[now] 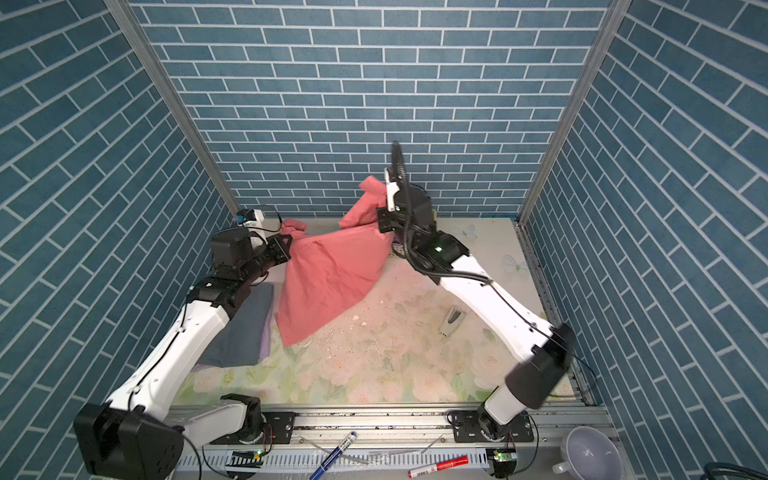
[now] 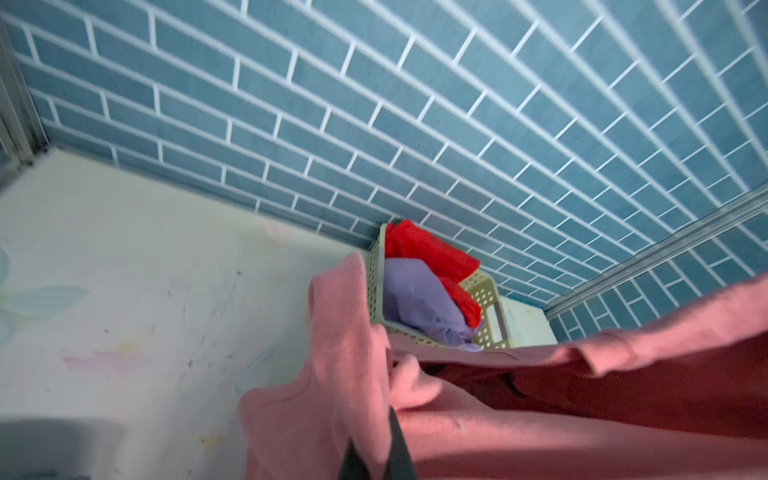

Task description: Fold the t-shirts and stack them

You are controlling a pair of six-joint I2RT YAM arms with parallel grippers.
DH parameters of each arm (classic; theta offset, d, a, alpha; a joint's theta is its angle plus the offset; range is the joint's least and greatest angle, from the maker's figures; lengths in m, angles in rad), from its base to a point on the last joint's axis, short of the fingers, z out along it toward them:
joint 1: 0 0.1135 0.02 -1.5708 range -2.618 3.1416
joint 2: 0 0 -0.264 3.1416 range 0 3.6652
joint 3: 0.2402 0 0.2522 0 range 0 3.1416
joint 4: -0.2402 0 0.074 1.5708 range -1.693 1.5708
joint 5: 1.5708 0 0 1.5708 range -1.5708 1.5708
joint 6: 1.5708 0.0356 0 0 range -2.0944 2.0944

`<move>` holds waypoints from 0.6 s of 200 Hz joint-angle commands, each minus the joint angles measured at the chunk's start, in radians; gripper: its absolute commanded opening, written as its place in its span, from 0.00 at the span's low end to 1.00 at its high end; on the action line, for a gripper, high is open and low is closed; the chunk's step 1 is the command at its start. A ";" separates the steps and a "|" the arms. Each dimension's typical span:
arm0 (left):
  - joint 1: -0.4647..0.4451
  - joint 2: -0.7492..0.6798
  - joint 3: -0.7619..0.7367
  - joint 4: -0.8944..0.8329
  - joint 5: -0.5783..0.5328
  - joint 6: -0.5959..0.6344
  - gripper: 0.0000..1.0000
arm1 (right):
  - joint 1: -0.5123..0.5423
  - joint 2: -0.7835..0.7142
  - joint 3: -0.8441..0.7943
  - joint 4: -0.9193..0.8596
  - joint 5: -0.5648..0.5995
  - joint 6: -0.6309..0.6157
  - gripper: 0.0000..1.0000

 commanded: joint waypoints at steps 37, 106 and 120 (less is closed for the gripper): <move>0.009 -0.292 -0.292 -0.310 -0.127 -0.061 0.00 | 0.012 -0.282 -0.623 -0.269 0.157 0.520 0.17; 0.009 -0.425 -0.509 -0.442 -0.137 -0.210 0.64 | -0.007 -0.296 -0.697 -0.245 0.221 0.495 0.69; 0.009 -0.375 -0.490 -0.442 -0.140 -0.197 0.67 | -0.008 -0.226 -0.678 -0.155 0.174 0.427 0.69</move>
